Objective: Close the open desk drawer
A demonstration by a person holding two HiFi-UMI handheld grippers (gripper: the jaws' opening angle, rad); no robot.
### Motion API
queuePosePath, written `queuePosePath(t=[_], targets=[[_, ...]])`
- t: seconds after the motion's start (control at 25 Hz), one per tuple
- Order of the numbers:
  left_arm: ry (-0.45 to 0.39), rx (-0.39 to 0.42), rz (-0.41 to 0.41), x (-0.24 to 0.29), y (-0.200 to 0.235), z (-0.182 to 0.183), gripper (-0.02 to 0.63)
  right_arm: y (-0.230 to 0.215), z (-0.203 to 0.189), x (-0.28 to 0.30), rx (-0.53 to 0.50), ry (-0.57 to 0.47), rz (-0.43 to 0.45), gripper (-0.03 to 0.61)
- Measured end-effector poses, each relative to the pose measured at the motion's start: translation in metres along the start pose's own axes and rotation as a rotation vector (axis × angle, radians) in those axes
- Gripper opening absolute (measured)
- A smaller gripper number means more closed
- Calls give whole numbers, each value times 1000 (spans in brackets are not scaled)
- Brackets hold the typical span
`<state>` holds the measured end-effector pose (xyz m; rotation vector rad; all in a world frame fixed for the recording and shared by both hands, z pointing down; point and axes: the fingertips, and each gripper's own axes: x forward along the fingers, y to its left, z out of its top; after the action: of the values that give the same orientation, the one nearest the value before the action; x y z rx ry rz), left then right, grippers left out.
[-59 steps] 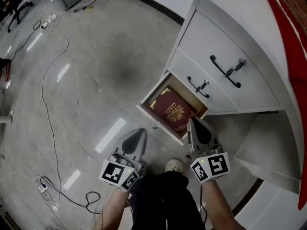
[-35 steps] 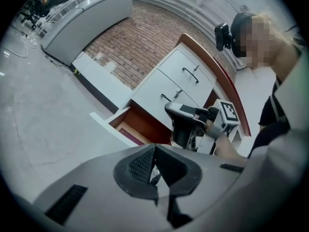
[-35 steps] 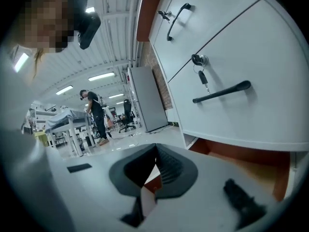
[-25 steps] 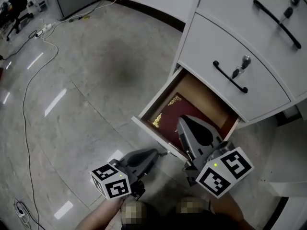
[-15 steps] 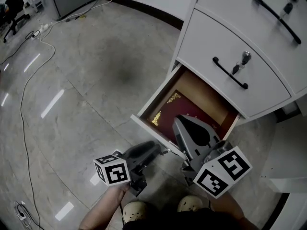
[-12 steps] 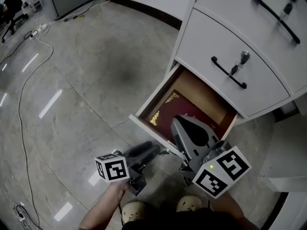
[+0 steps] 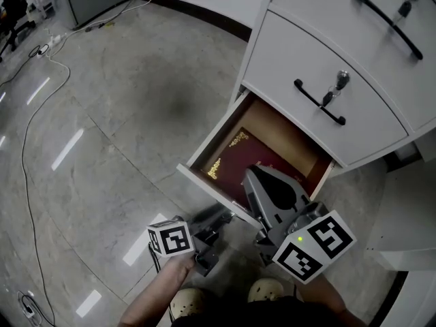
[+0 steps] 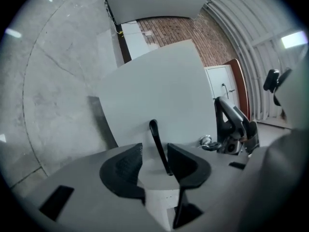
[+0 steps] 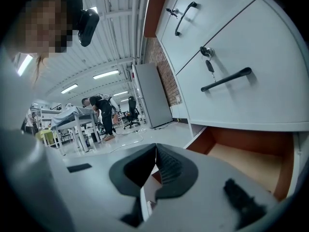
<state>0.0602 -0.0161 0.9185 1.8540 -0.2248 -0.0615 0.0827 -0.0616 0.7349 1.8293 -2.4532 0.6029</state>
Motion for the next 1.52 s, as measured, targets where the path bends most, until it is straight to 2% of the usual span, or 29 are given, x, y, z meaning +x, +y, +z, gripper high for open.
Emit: queuePosePath(t=[0.04,0.12,0.28,0.4,0.64,0.84,1.12,1.52], targets=[[-7,-7,-20,1,-3,0,157,-1,-1,-1,2,1,-2,12],[-29,-33,-58,3,-9,0,53,-3,-3,-2,3,5,-4,12],[-58,-130,-55,1,-5,-4,48,-4,-3,-5,2,5,-7,12],[-84,-225,-109,2,-9,-3,31,-6,-1,-8,1,3,-11,12],[-70,-210,-132,3,-13,-2,31,-5,0,-13,1,-6,-14,12],[-57,-144,-203,8,-38,10,32,-4,17,-17,-35,-42,-28,12],[-45,-119,-186,15,-56,18,37,-3,41,-24,-36,-91,-36,12],[-61,-105,-177,30,-58,28,37,-11,46,-31,-30,-96,-53,12]])
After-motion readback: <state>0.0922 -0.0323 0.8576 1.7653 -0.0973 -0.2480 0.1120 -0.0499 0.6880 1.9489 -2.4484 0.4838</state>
